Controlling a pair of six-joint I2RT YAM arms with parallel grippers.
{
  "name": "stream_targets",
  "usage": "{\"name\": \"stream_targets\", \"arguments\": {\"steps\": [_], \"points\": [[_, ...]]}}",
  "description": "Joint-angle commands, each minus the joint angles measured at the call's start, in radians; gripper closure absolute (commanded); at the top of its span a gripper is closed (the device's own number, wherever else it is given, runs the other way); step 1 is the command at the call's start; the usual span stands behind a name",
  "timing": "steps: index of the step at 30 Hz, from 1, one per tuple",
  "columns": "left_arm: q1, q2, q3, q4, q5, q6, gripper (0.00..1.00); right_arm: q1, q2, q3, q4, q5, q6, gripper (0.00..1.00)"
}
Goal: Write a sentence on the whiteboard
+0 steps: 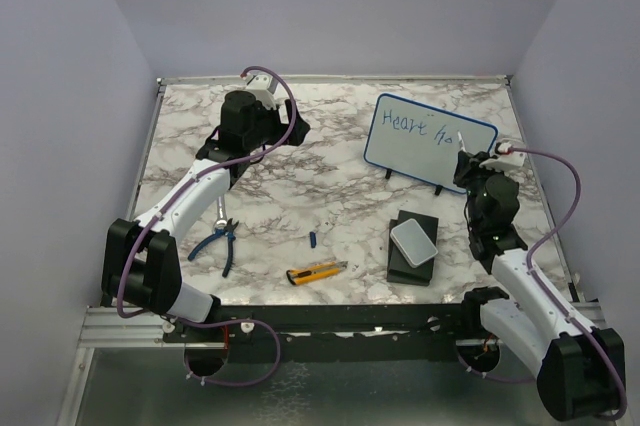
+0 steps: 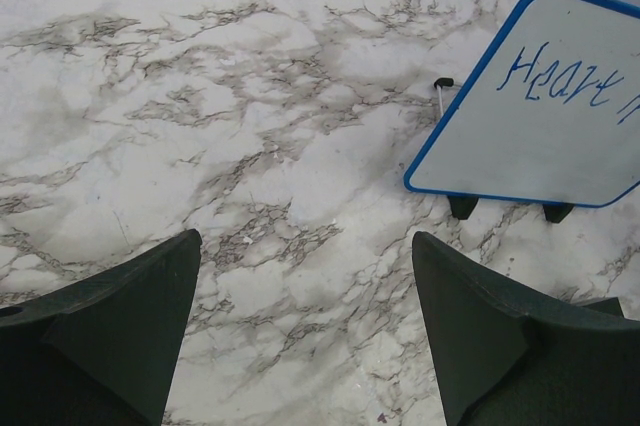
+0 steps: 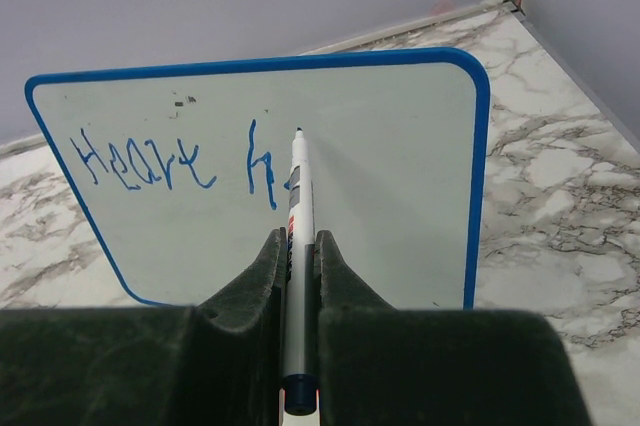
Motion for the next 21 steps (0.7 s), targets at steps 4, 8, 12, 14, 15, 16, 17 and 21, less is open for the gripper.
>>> {"name": "stream_targets", "arguments": {"steps": [4,8,12,14,15,16,17,21], "points": [[0.008,-0.013,-0.009,0.011,0.015,0.000,0.13,-0.007,0.025,0.030,0.049,0.005,0.000,0.99],[0.007,-0.012,-0.009,0.011,0.016,-0.002,0.13,-0.008,0.035,0.028,0.056,0.014,-0.001,0.99],[0.007,-0.013,-0.009,0.012,0.019,-0.004,0.12,-0.009,0.043,0.028,0.064,0.032,-0.002,1.00],[0.008,-0.014,-0.009,0.012,0.019,-0.005,0.13,-0.009,0.048,0.027,0.064,0.046,0.000,1.00],[0.007,-0.014,-0.009,0.012,0.019,-0.005,0.13,-0.009,0.052,0.026,0.064,0.053,0.002,1.00],[0.008,-0.014,-0.009,0.012,0.019,-0.006,0.13,-0.009,0.055,0.024,0.062,0.059,0.004,1.00],[0.008,-0.015,-0.009,0.014,0.019,-0.005,0.12,-0.009,0.059,0.024,0.061,0.064,0.005,1.00],[0.007,-0.017,-0.009,0.014,0.021,-0.005,0.13,-0.009,0.069,0.024,0.047,0.075,0.016,1.00]]}}
